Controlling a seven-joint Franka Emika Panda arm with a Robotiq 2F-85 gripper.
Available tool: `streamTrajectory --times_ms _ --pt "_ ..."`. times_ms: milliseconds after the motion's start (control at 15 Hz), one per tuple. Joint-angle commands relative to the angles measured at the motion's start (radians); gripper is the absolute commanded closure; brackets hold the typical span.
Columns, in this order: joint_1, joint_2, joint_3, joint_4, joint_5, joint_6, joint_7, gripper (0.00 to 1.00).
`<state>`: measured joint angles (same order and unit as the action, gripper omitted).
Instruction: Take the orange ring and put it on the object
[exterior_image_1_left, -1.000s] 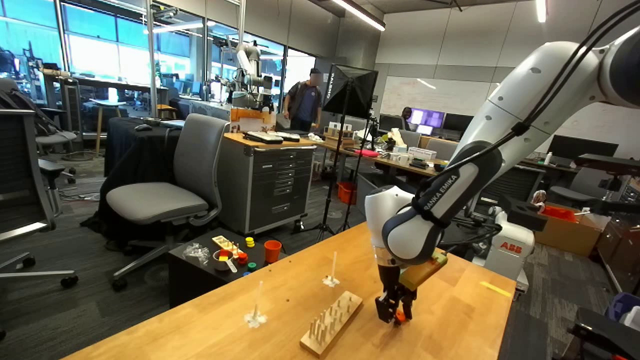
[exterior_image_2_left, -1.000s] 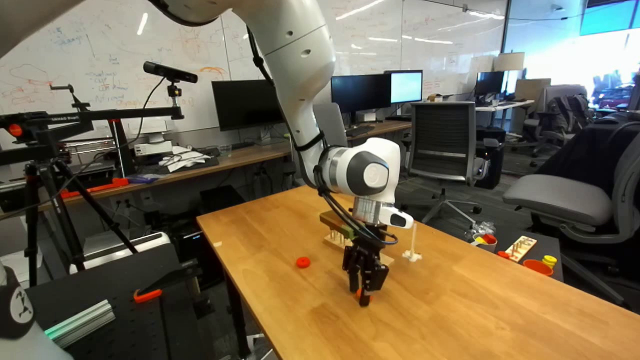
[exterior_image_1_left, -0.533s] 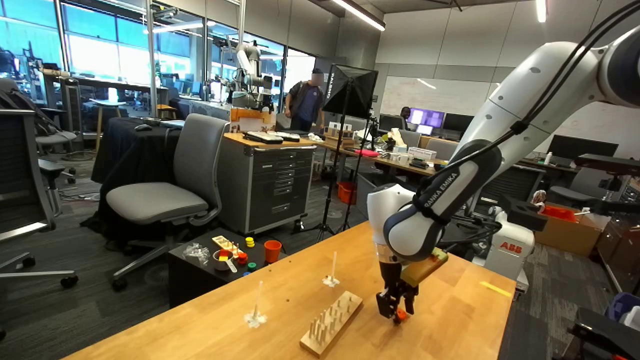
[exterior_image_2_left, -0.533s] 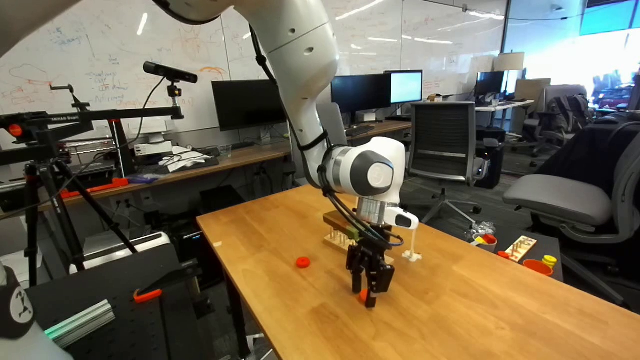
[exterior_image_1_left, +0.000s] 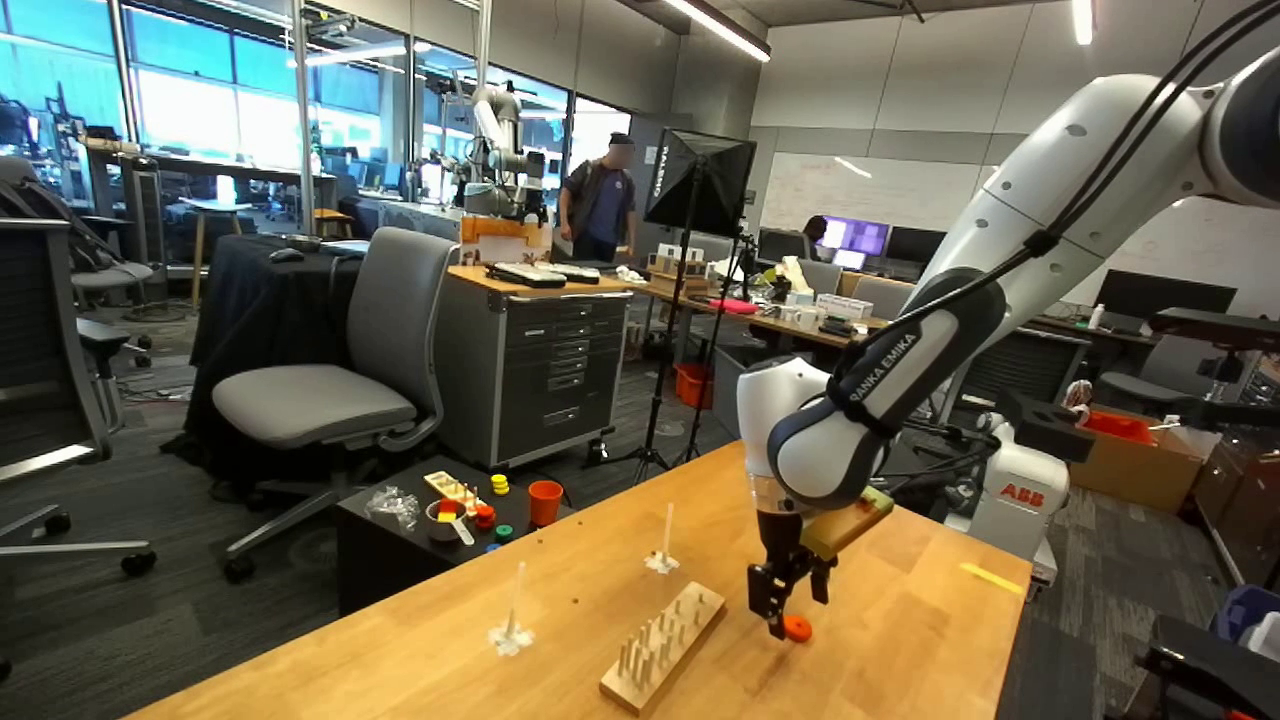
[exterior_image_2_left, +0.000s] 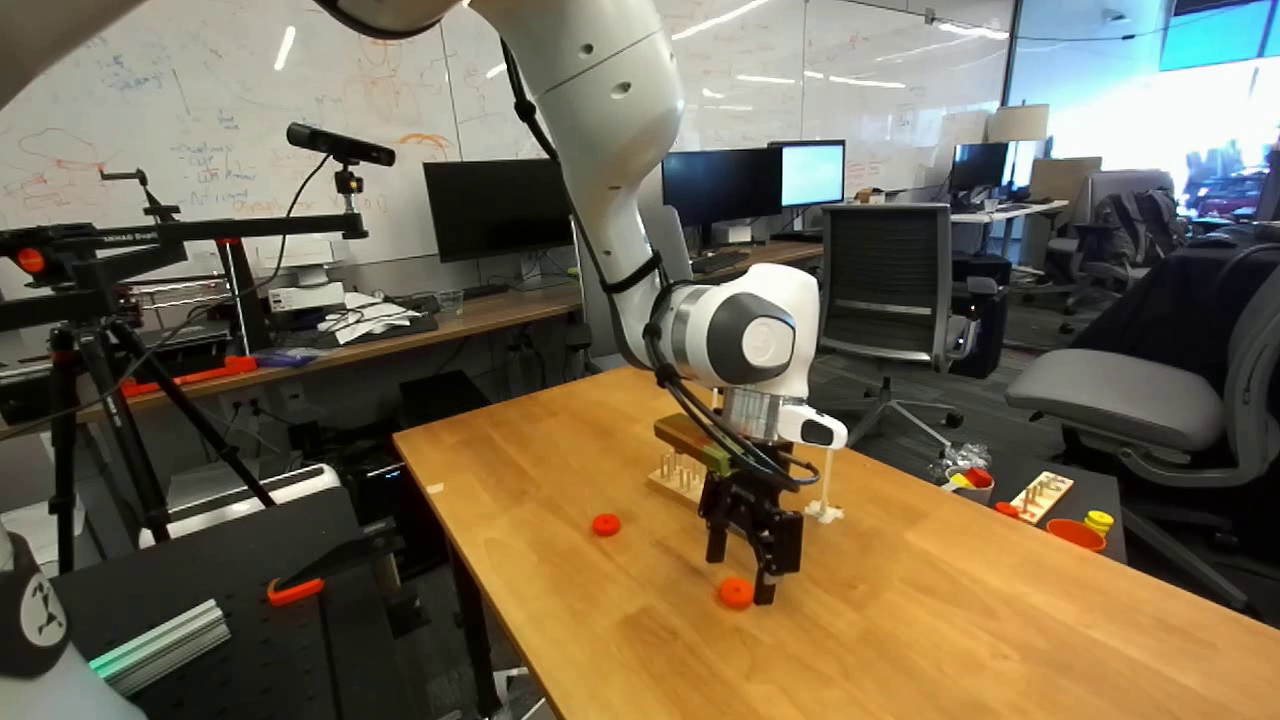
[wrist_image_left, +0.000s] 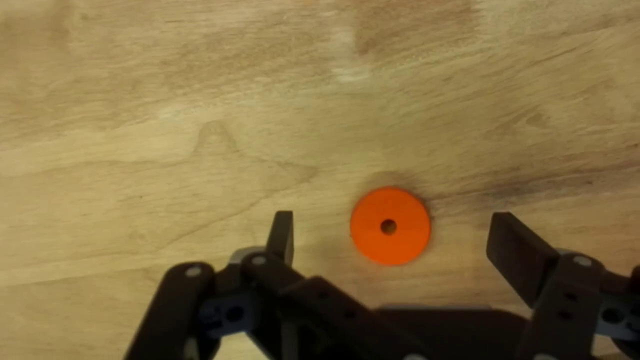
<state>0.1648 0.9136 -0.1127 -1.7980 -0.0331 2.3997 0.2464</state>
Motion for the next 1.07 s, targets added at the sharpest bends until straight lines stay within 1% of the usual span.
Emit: streamTrajectory --times_ms 0,400,867,933,1000 --pt "-0.039 0.0 0.033 0.012 0.002 0.024 -0.037 0.0" --pt "-0.1 0.021 0.079 0.047 0.014 -0.021 -0.129 0.0" --pt "-0.149 0.049 0.107 0.069 0.016 -0.024 -0.21 0.0" --pt "-0.155 0.051 0.111 0.067 0.015 -0.02 -0.223 0.25" --pt "-0.158 0.052 0.112 0.068 0.014 -0.02 -0.232 0.26"
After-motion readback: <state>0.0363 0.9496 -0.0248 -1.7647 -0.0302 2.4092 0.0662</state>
